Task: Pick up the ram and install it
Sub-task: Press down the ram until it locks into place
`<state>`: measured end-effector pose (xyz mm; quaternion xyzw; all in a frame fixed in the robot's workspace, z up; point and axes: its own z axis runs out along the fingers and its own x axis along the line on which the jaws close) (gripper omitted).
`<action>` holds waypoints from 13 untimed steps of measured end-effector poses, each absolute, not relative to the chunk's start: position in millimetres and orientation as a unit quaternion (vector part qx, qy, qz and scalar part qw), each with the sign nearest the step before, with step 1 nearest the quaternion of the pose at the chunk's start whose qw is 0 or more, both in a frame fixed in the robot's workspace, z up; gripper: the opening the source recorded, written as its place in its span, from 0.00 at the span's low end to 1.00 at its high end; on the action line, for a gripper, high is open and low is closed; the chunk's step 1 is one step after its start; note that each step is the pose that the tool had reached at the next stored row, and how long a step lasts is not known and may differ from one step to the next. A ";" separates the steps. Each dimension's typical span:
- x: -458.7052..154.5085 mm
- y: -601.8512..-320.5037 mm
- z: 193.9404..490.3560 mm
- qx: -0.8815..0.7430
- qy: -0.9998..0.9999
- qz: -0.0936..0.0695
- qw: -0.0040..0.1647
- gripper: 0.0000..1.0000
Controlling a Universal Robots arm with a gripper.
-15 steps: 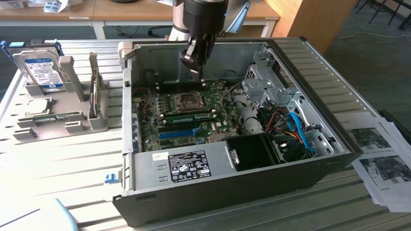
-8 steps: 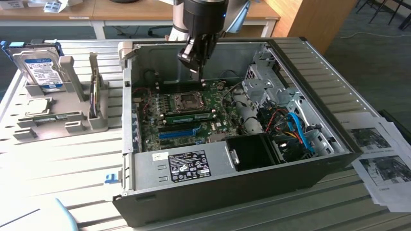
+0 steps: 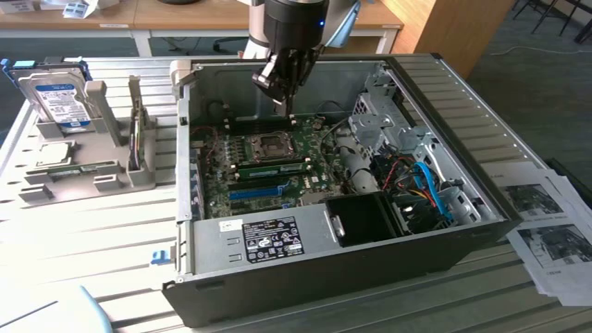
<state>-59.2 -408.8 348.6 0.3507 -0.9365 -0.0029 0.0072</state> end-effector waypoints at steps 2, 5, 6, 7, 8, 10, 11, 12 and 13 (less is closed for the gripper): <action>-59.2 -408.8 348.6 0.337 -0.942 -0.003 0.007 0.09; -59.2 -408.9 348.6 0.317 -0.948 -0.003 0.007 0.09; -59.2 -408.8 348.6 0.311 -0.950 -0.003 0.007 0.09; -59.2 -408.9 348.6 0.305 -0.952 -0.003 0.007 0.09; -59.2 -408.9 348.6 0.298 -0.954 -0.003 0.007 0.09; -59.2 -408.8 348.6 0.287 -0.958 -0.003 0.007 0.09; -59.1 -408.9 348.6 0.281 -0.960 -0.003 0.007 0.09; -59.2 -408.9 348.6 0.275 -0.962 -0.003 0.007 0.09; -59.2 -408.9 348.6 0.268 -0.963 -0.003 0.007 0.09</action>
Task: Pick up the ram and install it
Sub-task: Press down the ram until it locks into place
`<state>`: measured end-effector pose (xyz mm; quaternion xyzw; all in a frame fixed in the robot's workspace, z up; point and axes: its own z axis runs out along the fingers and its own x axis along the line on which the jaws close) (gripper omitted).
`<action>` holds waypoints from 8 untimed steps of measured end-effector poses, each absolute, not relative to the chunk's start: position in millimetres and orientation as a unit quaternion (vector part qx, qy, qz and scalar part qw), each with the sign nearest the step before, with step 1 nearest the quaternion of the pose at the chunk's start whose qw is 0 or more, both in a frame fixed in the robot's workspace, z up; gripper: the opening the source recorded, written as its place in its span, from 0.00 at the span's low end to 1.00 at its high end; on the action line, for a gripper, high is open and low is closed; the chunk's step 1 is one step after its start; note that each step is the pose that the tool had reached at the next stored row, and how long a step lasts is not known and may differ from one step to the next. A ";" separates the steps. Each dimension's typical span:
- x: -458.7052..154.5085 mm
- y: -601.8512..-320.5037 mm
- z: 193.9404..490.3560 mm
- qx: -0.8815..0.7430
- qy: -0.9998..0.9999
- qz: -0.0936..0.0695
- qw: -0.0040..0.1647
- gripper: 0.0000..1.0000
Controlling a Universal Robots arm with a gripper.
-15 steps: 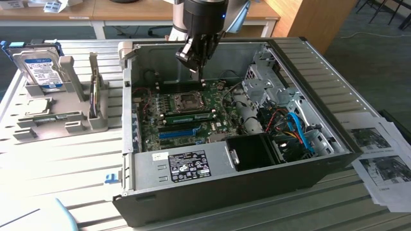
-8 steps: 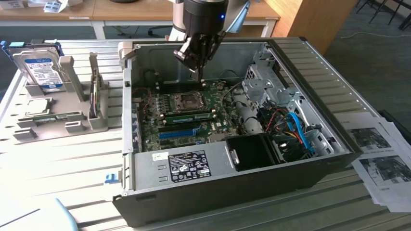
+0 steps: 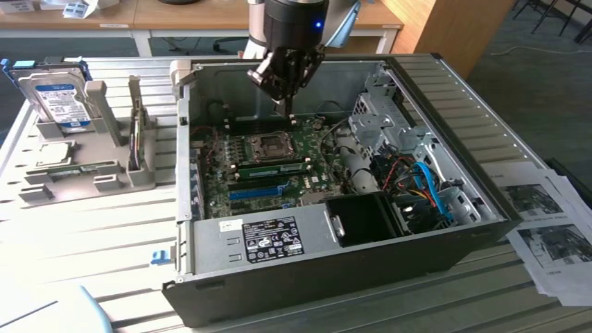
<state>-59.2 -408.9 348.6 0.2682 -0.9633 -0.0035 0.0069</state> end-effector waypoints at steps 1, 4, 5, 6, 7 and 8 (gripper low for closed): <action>-59.2 -408.9 348.6 0.262 -0.965 -0.003 0.007 0.09; -59.2 -408.9 348.6 0.244 -0.970 -0.004 0.007 0.09; -59.2 -408.9 348.6 0.238 -0.971 -0.004 0.007 0.09; -59.2 -408.9 348.6 0.232 -0.973 -0.004 0.007 0.09; -59.2 -408.8 348.6 0.226 -0.974 -0.004 0.007 0.09; -59.2 -408.9 348.6 0.220 -0.976 -0.004 0.007 0.09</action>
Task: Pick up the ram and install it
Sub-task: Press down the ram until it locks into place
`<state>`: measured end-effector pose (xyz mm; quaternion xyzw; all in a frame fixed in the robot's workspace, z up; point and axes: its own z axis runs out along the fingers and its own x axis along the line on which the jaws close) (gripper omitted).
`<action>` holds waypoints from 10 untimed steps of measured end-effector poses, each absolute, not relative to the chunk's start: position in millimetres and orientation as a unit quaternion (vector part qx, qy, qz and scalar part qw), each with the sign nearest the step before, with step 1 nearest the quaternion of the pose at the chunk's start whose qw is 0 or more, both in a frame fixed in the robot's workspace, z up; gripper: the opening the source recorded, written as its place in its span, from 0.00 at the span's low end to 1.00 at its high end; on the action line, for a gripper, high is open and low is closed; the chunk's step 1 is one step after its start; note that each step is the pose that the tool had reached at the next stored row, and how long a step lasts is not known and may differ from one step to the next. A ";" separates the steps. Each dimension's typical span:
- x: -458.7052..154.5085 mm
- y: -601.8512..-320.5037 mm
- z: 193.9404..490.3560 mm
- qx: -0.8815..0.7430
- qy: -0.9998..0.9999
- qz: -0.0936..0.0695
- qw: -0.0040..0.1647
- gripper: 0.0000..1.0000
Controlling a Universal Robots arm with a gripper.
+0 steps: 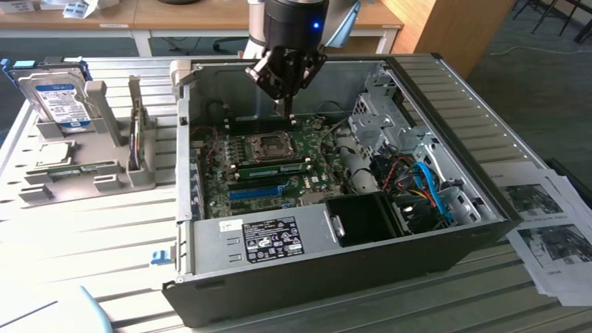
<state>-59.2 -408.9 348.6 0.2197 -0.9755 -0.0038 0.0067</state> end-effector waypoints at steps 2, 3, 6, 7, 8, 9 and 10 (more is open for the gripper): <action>-59.2 -408.9 348.6 0.208 -0.978 -0.004 0.007 0.09; -59.1 -408.8 348.6 0.202 -0.979 -0.004 0.007 0.09; -59.2 -408.9 348.6 0.184 -0.983 -0.004 0.007 0.09; -59.2 -408.9 348.6 0.178 -0.984 -0.004 0.007 0.09; -59.2 -408.8 348.6 0.172 -0.985 -0.004 0.007 0.09; -59.2 -408.8 348.6 0.166 -0.986 -0.004 0.007 0.09; -59.2 -408.9 348.6 0.159 -0.987 -0.004 0.007 0.09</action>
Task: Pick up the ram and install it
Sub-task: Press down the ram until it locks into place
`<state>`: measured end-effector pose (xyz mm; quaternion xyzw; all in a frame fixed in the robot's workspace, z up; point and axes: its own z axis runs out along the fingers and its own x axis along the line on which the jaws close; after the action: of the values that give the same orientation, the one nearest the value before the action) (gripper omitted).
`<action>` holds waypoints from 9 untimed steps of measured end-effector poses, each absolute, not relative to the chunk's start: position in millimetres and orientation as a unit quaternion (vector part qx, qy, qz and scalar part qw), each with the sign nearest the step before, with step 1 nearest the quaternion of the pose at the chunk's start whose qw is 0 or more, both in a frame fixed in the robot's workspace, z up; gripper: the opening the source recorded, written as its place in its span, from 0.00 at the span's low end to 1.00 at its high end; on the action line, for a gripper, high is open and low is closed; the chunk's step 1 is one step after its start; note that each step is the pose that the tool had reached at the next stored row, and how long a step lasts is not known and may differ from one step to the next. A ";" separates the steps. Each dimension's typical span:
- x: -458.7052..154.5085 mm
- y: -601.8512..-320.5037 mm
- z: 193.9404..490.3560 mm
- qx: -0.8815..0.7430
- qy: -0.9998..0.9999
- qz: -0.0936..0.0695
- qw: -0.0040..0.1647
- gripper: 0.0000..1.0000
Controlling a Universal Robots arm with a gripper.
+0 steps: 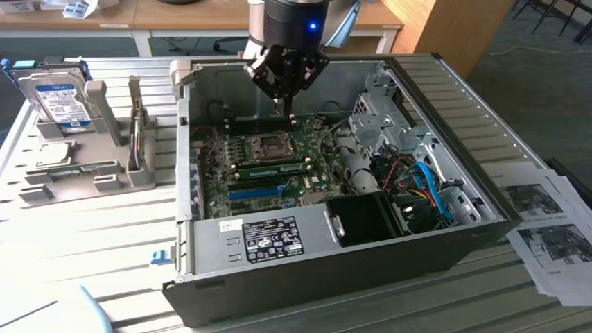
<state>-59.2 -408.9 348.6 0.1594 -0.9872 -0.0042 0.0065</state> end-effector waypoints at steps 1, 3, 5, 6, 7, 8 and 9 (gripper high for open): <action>-59.2 -408.9 348.6 0.153 -0.988 -0.004 0.007 0.09; -59.2 -408.9 348.6 0.141 -0.990 -0.004 0.006 0.09; -59.2 -408.9 348.6 0.129 -0.992 -0.004 0.006 0.09; -59.2 -408.9 348.6 0.123 -0.992 -0.004 0.006 0.09; -59.2 -408.8 348.6 0.117 -0.993 -0.005 0.006 0.09; -59.2 -408.9 348.6 0.112 -0.994 -0.005 0.006 0.09; -59.2 -408.9 348.6 0.106 -0.994 -0.005 0.006 0.09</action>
<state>-59.2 -408.9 348.6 0.1058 -0.9944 -0.0046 0.0063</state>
